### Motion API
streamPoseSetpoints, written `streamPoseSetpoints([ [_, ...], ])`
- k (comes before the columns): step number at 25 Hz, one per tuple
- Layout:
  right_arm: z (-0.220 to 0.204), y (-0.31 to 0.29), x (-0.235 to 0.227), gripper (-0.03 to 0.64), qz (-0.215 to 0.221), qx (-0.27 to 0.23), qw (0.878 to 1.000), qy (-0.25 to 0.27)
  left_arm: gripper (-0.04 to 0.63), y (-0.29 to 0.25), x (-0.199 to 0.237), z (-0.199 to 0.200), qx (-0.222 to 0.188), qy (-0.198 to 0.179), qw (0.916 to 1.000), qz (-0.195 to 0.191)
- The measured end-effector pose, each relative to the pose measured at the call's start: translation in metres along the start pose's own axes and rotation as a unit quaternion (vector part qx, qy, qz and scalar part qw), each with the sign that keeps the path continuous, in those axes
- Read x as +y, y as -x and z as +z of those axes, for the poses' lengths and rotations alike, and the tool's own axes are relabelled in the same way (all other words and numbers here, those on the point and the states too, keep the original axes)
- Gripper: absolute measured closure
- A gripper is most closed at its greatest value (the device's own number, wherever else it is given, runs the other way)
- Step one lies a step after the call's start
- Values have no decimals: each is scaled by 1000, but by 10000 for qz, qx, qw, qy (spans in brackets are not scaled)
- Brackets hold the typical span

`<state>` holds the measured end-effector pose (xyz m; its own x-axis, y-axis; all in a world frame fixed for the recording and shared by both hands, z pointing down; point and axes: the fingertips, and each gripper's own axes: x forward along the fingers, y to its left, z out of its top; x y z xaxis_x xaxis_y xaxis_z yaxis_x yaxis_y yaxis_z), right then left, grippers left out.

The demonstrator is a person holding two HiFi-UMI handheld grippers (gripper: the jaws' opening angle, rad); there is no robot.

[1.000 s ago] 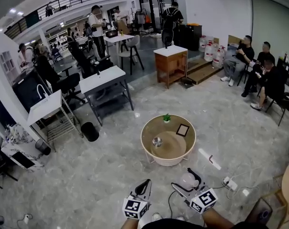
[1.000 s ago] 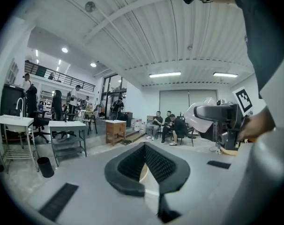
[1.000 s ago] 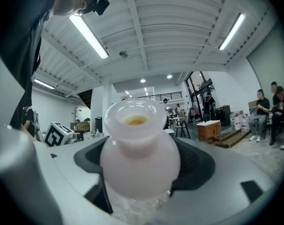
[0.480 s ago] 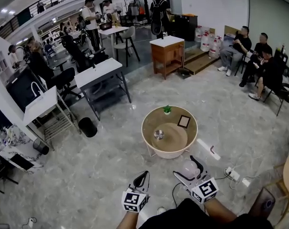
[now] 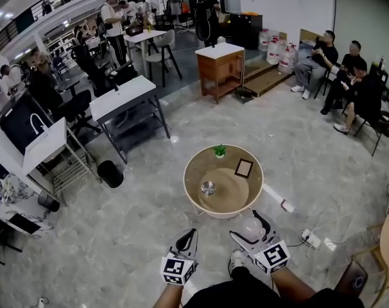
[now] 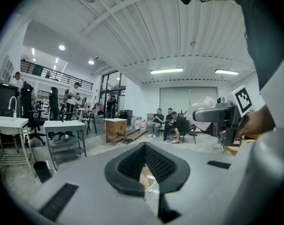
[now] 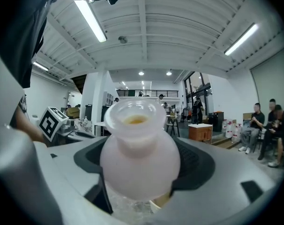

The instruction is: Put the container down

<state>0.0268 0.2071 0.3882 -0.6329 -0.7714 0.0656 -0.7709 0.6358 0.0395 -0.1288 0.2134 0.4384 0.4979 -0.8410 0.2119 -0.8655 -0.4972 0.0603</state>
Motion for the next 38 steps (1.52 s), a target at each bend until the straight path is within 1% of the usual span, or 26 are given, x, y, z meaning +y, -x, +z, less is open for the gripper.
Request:
streamPoseSetpoints([
  [5,-7,-34,-52,212,68,7,9999,-90,598,-56,21,5,256,30,9993,275],
  [8,-9,-55,-84,212,156,38,9999,-29,598,-90,29,15,174,13,9993,344],
  [11,-16,-77,-116,212,240,96,9997,-55,598,-122,36,28,137,54,9986,500],
  [14,-24,-94,-143,212,310,168,9993,-126,598,-153,37,38,38,29,9987,512],
  [17,-28,-108,-163,212,409,151,9989,-175,598,-178,39,42,27,-7,9986,525],
  [22,-27,-133,-185,212,599,72,9980,-185,598,-209,50,44,68,103,9978,647],
  [26,-26,-160,-199,212,623,9,9979,-192,598,-232,67,40,103,137,9979,631],
  [30,-25,-196,-210,212,577,-23,9982,-167,598,-257,97,39,94,126,9983,557],
  [38,-20,-269,-230,212,317,10,9993,-178,598,-307,162,52,127,70,9997,190],
])
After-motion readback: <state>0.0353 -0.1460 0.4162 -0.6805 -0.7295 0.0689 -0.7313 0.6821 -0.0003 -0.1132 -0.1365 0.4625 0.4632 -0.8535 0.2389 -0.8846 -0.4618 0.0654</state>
